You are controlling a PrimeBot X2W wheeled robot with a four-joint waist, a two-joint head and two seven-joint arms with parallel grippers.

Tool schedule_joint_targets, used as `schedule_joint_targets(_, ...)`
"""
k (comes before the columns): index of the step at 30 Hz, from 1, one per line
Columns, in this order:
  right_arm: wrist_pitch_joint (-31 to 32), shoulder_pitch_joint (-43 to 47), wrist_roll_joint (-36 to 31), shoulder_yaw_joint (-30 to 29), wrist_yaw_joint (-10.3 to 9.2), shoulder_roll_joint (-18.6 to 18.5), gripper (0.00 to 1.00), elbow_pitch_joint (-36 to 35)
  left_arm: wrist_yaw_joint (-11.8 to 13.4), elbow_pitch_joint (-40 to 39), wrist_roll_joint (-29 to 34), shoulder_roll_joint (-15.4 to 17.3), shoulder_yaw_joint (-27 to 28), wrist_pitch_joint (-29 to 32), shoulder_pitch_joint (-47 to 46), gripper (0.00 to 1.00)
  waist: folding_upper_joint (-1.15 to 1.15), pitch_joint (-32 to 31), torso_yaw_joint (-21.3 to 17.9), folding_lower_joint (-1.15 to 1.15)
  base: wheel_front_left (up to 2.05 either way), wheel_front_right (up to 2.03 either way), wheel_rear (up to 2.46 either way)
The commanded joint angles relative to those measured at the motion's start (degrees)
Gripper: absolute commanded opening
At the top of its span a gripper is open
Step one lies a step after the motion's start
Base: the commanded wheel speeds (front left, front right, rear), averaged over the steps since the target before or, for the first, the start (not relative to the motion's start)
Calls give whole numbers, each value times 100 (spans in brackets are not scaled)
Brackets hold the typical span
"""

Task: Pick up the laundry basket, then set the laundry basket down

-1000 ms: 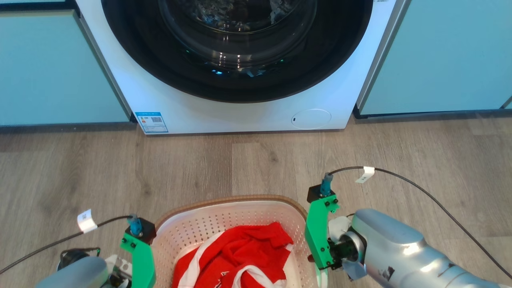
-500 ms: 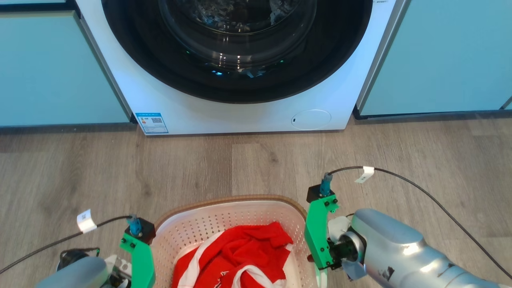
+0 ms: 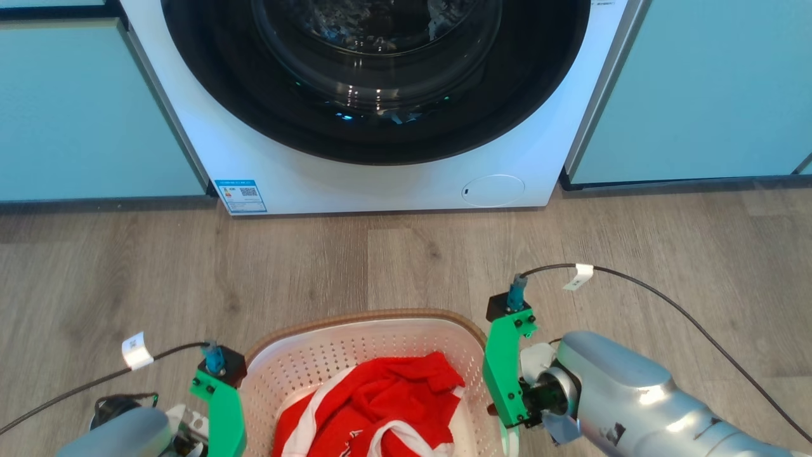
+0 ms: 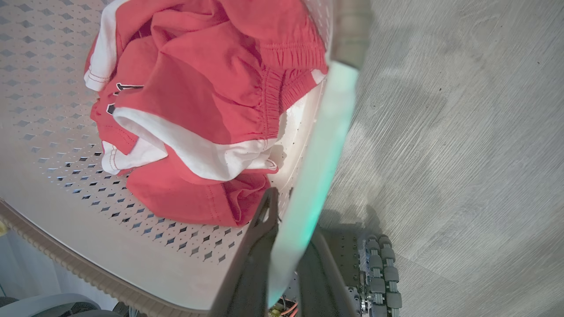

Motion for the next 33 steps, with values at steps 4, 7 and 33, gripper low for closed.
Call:
schedule_joint_targets(4,-67,-99,-72,-8,43,195,0,-314,-156,-291,26,-7,52,-30,-284,0,0,-2,-12,0,0,0,0)
schedule_joint_targets(7,-65,-96,-69,-9,43,191,0,-315,-156,-279,20,-14,52,-23,-286,0,0,-11,-18,0,0,0,0)
schedule_joint_targets(33,-93,-119,-86,-15,43,174,0,-322,-156,-272,43,-19,52,-52,-373,0,0,119,-39,0,0,0,0)
